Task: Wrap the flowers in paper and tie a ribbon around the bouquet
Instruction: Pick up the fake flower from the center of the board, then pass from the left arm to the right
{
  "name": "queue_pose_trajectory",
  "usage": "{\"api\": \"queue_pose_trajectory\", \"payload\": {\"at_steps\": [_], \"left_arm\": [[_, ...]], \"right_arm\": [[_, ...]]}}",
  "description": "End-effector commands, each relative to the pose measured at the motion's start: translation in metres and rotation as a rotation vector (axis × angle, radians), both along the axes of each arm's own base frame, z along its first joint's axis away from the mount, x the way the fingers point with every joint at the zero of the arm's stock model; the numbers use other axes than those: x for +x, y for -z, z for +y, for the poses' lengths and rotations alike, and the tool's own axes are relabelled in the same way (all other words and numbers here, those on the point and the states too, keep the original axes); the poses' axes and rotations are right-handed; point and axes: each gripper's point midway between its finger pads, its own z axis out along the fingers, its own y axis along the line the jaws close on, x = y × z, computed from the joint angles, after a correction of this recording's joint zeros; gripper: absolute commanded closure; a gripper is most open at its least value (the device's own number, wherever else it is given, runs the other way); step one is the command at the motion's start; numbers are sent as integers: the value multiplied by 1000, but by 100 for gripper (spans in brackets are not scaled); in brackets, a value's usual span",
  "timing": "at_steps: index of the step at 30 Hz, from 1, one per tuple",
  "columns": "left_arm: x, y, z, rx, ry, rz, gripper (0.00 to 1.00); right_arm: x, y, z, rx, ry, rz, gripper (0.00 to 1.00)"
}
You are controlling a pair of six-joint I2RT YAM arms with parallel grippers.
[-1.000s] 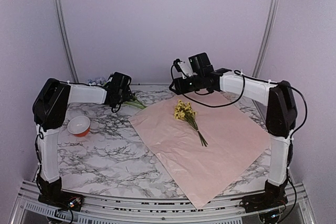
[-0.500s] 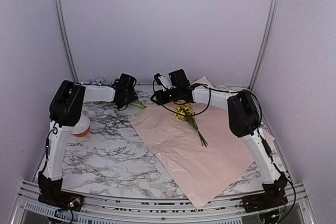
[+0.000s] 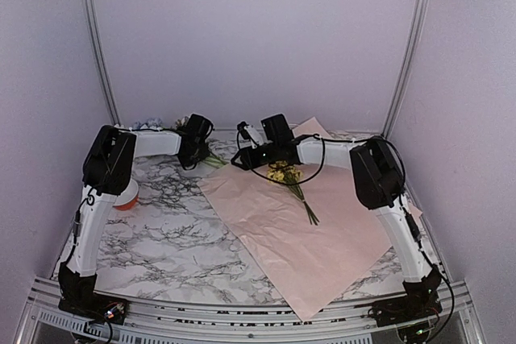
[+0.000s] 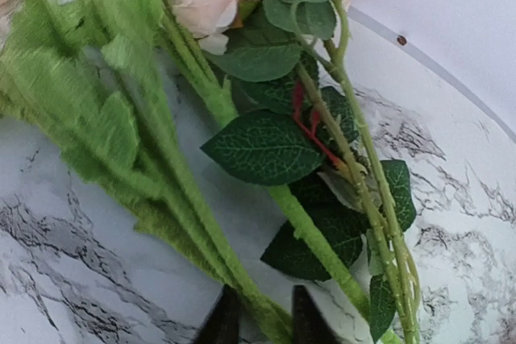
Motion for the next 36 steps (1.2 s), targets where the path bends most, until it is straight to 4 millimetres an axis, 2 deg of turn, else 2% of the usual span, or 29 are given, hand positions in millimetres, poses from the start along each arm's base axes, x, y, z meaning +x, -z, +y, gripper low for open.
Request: {"api": "queue_pose_trajectory", "payload": {"at_steps": [1, 3, 5, 7, 9, 13, 15, 16, 18, 20, 21, 23, 25, 28, 31, 33, 36], "left_arm": [[-20, 28, 19, 52, -17, 110, 100], [-23, 24, 25, 47, -35, 109, 100], [-26, 9, 33, 66, -57, 86, 100], [-28, -15, 44, 101, -87, 38, 100], [-30, -50, 55, 131, -111, -34, 100], [-45, -104, 77, 210, -153, -137, 100], [-56, -125, 90, 245, -177, -187, 100], [-64, -129, 96, 261, -183, -201, 100], [-74, -147, 99, 249, -173, -251, 100], [-85, -161, 93, 209, -133, -317, 100], [-87, -182, 87, 154, -120, -414, 100], [-104, -202, 78, 92, -77, -510, 100], [-118, -234, 69, 82, -30, -600, 100], [-138, -283, 43, 118, 88, -727, 100], [-162, -321, 20, 5, 192, -858, 100], [-174, -328, 10, -120, 244, -910, 100], [-191, -342, -4, -258, 307, -973, 100]], "right_arm": [[-14, -67, 6, 84, -45, -82, 55], [-19, -71, 1, 81, -49, -89, 54], [-24, -74, -2, 79, -56, -93, 54], [-29, -77, -3, 80, -67, -90, 54], [-33, -80, -4, 85, -78, -84, 54], [-42, -88, -6, 105, -97, -74, 54], [-47, -96, -8, 118, -101, -81, 53], [-49, -101, -9, 125, -102, -89, 53], [-55, -100, -12, 125, -109, -78, 53], [-62, -107, -12, 140, -127, -78, 53], [-66, -113, -12, 150, -138, -82, 53], [-78, -124, -9, 177, -178, -92, 53], [-94, -141, -4, 211, -231, -121, 52], [-132, -167, 17, 261, -359, -186, 49], [-177, -191, 41, 322, -520, -225, 39], [-196, -201, 53, 359, -584, -228, 29], [-197, -204, 63, 373, -557, -217, 20]]}}
